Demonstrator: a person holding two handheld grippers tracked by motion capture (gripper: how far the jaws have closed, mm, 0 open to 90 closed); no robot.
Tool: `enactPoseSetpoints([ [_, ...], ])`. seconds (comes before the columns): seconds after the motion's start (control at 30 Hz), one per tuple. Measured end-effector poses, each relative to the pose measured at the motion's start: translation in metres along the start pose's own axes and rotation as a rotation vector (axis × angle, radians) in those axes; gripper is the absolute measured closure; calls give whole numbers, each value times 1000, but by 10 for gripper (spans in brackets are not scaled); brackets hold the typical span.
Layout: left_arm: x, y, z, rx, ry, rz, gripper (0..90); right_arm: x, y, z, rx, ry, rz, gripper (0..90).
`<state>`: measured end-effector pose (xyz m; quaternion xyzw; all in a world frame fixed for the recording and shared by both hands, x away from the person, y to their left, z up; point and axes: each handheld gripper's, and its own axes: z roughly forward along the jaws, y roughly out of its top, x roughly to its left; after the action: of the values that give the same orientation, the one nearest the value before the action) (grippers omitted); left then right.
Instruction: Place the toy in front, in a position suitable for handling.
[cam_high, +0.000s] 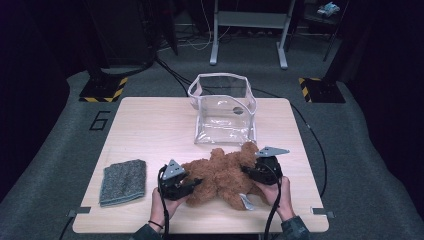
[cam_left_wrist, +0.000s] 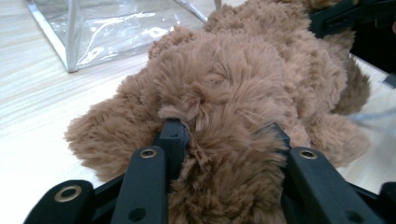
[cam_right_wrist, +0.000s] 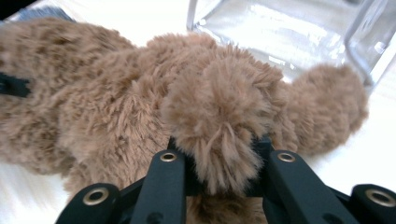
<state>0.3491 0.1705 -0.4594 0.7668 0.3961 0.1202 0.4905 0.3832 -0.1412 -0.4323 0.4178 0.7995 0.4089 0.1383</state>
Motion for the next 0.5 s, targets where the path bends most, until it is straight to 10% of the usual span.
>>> enactPoseSetpoints([
  [0.5, 28, 33, -29, 65, -109, -10, 640, 39, 19, -33, -9, -20, -7, 756],
])
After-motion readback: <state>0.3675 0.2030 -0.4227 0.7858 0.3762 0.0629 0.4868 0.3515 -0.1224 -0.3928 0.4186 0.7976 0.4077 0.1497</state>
